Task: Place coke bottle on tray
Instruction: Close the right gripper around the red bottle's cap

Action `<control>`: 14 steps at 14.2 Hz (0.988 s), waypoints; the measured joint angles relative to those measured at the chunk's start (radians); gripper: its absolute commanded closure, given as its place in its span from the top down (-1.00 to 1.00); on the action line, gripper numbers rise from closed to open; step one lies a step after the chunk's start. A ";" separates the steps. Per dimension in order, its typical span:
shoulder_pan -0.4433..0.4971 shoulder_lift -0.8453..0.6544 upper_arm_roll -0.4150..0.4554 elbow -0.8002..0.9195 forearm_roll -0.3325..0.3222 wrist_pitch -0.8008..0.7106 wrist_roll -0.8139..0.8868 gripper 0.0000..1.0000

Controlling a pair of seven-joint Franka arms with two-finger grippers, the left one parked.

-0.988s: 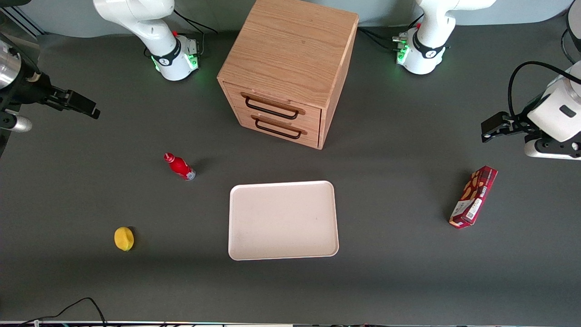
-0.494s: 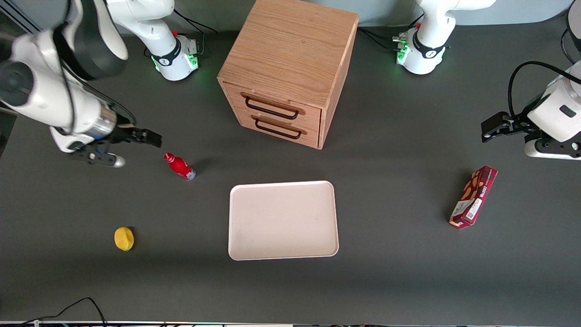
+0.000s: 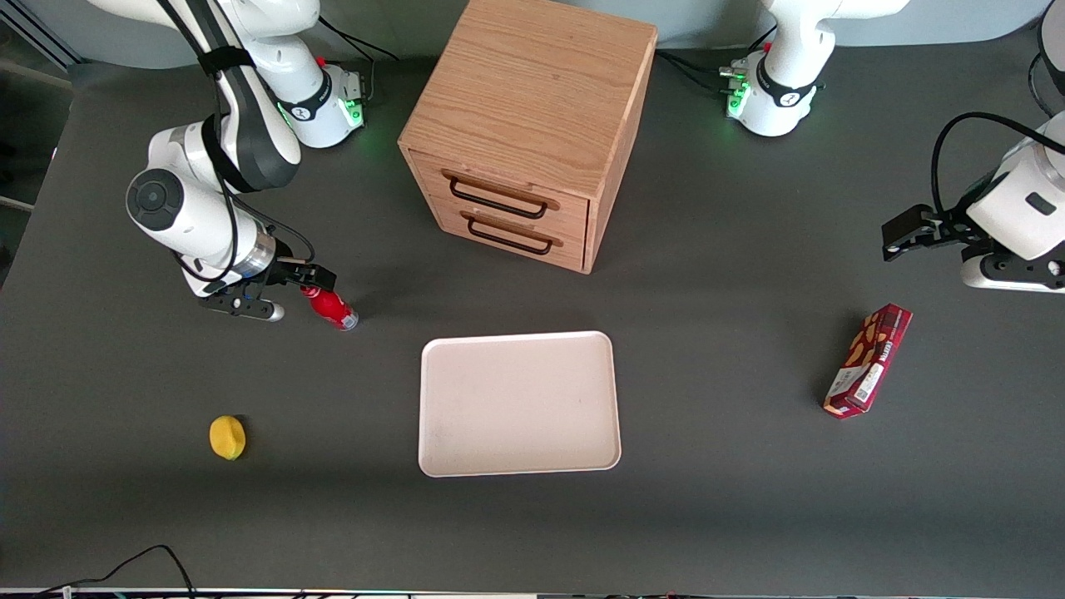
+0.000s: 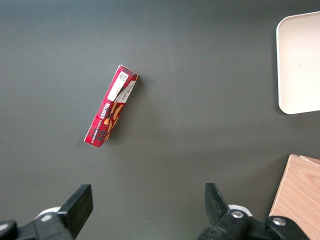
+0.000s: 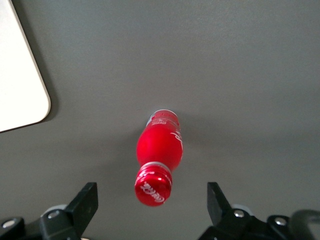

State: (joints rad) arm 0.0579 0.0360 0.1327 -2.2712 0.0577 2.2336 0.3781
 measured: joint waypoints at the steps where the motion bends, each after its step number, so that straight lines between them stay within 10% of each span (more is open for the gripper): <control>1: 0.000 0.000 0.000 -0.011 -0.009 0.015 0.000 -0.25; 4: 0.000 0.001 0.000 -0.027 -0.038 0.048 0.000 -0.95; 14: 0.000 -0.013 0.000 0.080 -0.046 -0.104 0.000 -1.00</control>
State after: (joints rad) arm 0.0578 0.0234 0.1328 -2.1914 0.0113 2.1299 0.3781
